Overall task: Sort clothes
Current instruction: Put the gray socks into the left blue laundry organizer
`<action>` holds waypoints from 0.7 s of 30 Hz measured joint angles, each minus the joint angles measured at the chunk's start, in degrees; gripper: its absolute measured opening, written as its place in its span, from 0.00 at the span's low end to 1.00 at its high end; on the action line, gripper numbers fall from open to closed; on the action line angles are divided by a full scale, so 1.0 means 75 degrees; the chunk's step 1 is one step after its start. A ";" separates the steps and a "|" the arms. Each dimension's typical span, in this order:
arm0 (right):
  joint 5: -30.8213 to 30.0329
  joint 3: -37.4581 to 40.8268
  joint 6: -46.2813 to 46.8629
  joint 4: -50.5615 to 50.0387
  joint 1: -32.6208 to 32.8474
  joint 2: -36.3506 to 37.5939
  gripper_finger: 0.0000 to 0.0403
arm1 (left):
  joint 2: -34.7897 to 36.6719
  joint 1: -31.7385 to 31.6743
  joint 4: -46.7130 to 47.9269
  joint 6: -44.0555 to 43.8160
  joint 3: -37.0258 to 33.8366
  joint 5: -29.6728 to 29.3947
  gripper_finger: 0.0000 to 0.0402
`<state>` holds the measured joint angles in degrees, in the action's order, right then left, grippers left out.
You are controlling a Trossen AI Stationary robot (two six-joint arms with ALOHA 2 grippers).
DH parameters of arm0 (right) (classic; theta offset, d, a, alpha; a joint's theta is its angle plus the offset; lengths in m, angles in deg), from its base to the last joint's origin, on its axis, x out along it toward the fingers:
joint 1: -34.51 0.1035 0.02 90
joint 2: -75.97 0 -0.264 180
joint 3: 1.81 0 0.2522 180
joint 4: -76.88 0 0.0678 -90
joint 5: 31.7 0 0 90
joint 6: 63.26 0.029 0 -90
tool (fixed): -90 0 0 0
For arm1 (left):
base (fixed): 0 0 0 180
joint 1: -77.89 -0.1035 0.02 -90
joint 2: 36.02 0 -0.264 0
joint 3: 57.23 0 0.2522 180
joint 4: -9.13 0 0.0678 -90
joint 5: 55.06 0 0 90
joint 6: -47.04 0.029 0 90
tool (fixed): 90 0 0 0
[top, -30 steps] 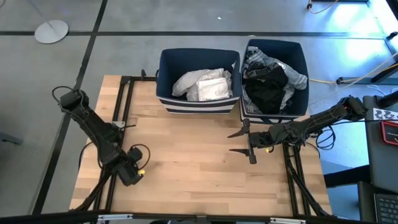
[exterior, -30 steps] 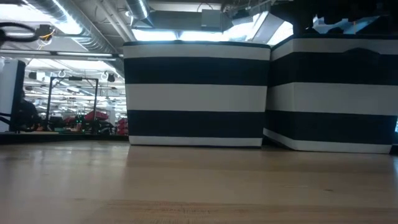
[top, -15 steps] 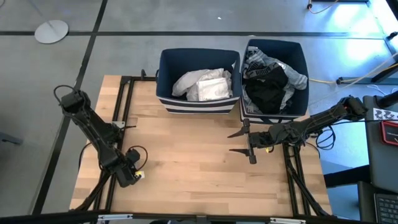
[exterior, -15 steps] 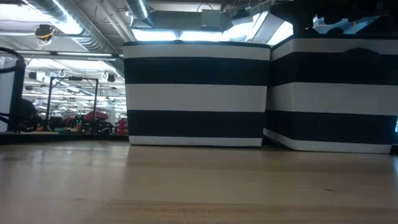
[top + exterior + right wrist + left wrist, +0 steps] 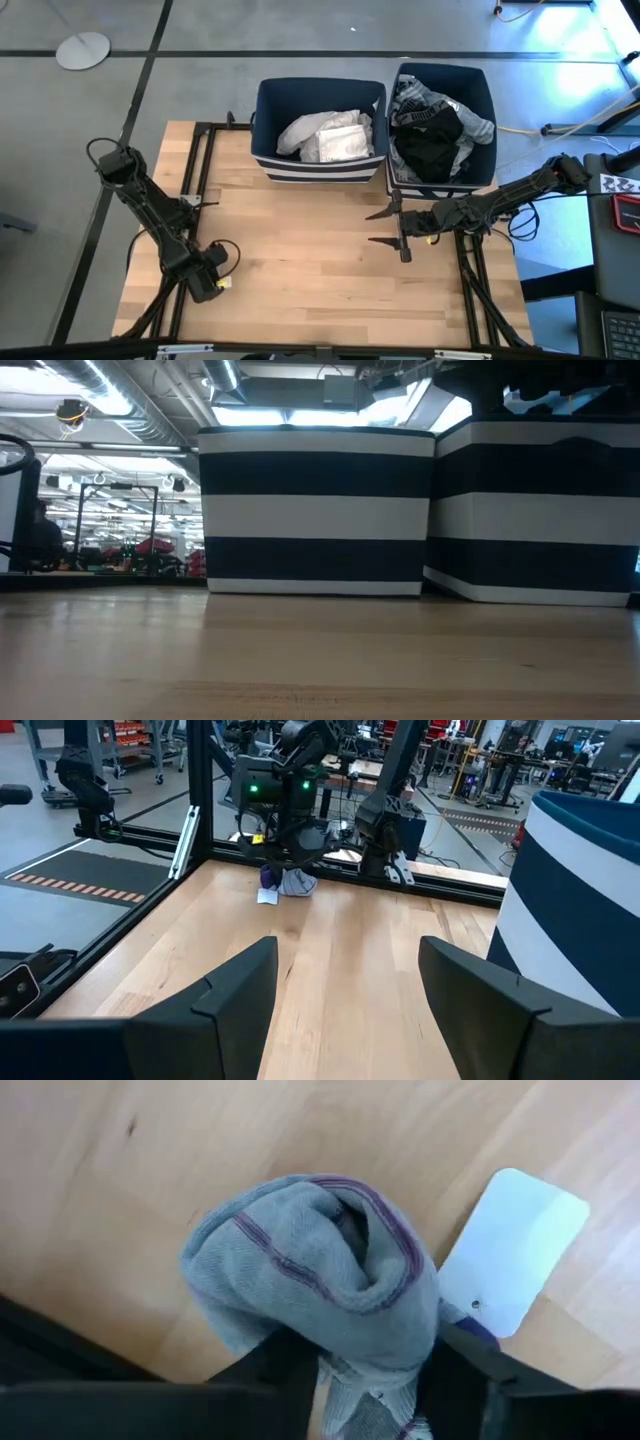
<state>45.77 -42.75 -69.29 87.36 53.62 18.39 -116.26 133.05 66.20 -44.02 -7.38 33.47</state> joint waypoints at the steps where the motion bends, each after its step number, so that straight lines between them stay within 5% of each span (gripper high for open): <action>1: -0.0004 0.0000 0.0001 -0.0021 0.0000 0.0000 0.61 | 0.0000 -0.0003 -0.0011 0.0144 0.0001 -0.0014 0.31; 10: -0.0014 -0.0003 -0.0028 0.0568 0.0000 0.0008 0.61 | -0.0047 -0.0056 0.0536 0.1596 0.1202 -0.0935 0.09; 16: 0.0482 -0.0003 -0.0030 0.1475 0.0000 -0.0536 0.61 | -0.0038 -0.0190 0.0824 0.3512 0.2646 -0.3798 0.07; 21: 0.0744 -0.0003 -0.0070 0.2815 0.0000 -0.1566 0.61 | -0.0029 -0.0327 -0.0518 0.6549 0.3115 -0.6067 0.08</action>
<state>51.35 -42.78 -69.82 108.48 53.62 6.64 -116.48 130.60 62.32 5.10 15.99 -12.04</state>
